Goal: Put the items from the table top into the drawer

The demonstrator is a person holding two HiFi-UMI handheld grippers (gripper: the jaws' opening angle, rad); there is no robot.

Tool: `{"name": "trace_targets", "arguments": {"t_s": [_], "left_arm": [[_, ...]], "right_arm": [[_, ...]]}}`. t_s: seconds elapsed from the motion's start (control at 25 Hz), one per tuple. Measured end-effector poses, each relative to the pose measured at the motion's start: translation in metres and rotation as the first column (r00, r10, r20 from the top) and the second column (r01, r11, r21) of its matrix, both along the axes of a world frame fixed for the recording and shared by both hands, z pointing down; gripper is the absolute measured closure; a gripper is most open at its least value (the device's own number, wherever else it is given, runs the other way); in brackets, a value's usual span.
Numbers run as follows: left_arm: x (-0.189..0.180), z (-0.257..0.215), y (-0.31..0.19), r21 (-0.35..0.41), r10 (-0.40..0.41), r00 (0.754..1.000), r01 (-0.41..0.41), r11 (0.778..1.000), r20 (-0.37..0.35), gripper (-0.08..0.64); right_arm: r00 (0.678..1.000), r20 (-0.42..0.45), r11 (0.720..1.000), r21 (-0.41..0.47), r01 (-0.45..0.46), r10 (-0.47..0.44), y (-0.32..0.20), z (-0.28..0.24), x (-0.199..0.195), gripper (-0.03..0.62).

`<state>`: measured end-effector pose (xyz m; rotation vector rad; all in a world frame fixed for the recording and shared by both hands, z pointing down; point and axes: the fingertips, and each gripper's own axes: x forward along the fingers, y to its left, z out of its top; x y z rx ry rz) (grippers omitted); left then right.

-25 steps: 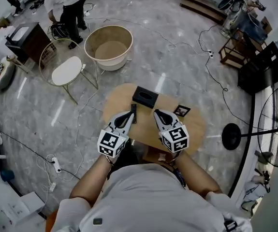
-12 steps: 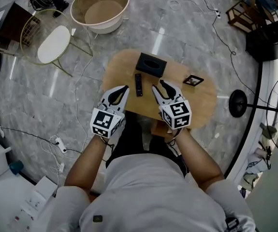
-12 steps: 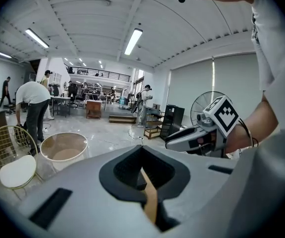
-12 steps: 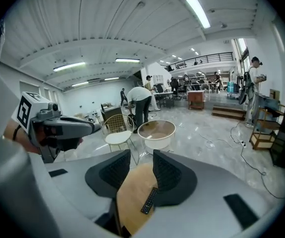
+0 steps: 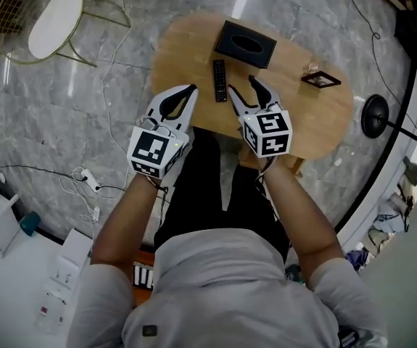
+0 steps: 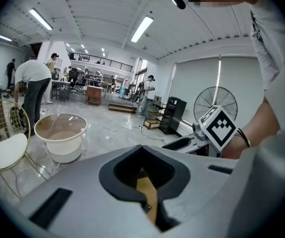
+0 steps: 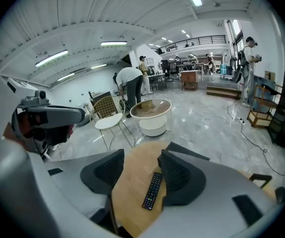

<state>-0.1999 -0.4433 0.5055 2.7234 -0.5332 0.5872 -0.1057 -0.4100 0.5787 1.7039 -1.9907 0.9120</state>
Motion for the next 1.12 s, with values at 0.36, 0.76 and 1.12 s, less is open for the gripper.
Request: {"name": "trace_targets", "arguments": {"t_s": [0.36, 0.76, 1.12], "left_arm": [[-0.011, 0.108, -0.032, -0.108, -0.005, 0.999, 0.010, 0.994, 0.043, 0.551], [-0.022, 0.193, -0.051, -0.181, -0.010, 0.998, 0.021, 0.983, 0.063, 0.551], [-0.032, 0.227, -0.048, -0.231, 0.000, 0.997, 0.018, 0.973, 0.077, 0.551]], "right_arm": [[0.998, 0.015, 0.979, -0.196, -0.056, 0.060, -0.014, 0.146, -0.014, 0.341], [0.994, -0.050, 0.946, -0.306, -0.106, 0.095, -0.033, 0.268, -0.020, 0.334], [0.988, -0.107, 0.927, -0.349, -0.139, 0.108, -0.038, 0.321, -0.023, 0.325]]}}
